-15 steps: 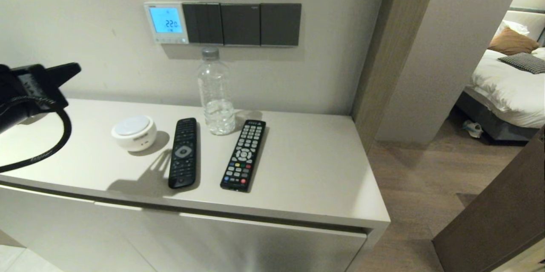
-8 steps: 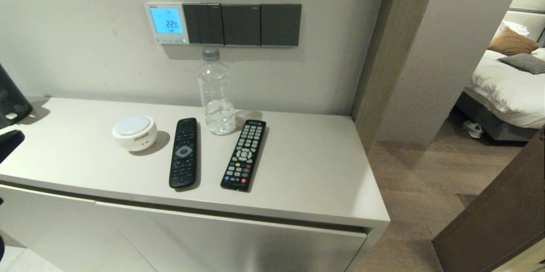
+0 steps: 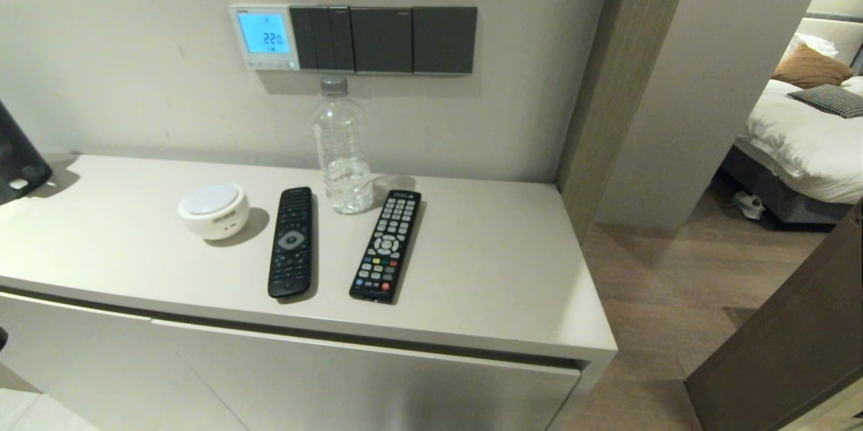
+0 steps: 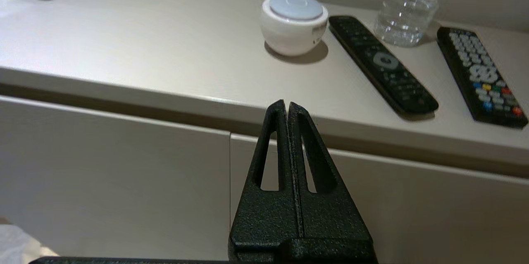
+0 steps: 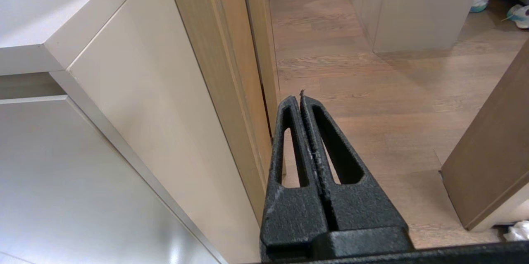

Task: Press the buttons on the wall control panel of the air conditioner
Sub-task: Turn off the central air conditioner

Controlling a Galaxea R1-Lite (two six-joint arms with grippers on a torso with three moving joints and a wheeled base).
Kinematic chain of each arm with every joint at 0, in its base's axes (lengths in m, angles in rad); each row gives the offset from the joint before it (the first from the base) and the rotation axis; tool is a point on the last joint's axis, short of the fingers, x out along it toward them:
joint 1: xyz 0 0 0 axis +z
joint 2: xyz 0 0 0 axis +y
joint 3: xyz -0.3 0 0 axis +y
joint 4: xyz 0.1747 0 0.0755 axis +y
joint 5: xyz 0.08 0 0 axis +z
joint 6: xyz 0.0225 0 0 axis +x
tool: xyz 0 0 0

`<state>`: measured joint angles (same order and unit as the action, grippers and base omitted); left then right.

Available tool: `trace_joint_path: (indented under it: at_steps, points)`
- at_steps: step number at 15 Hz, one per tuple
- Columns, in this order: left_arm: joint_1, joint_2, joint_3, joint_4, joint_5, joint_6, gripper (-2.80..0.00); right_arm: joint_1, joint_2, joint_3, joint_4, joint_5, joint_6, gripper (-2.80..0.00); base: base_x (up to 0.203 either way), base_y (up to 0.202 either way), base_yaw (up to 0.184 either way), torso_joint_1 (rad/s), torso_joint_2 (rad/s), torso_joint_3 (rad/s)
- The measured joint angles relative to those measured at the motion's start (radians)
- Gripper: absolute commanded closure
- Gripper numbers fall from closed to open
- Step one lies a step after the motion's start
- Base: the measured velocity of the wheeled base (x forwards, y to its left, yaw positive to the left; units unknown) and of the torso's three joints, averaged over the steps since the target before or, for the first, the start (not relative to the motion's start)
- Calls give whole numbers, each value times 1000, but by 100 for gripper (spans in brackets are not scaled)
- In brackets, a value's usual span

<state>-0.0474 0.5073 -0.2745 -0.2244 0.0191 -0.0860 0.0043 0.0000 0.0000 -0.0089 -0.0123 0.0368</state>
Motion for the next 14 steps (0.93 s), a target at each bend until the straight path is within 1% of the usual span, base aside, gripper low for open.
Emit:
trace_joint_path:
  at_steps: [4,6,10,12,14]
  points:
    - [0,-130,34,145,24,15,0,0,0,0,0,0,0,0,0,0,0,0,0,0]
    - [1,-192,59,194,29,37,0,0,0,0,0,0,0,0,0,0,0,0,0,0]
    - [32,-300,133,201,31,117,0,0,0,0,0,0,0,0,0,0,0,0,0,0]
    - [45,-347,175,202,34,129,0,0,0,0,0,0,0,0,0,0,0,0,0,0]
    - [47,-379,211,197,60,145,0,0,0,0,0,0,0,0,0,0,0,0,0,0]
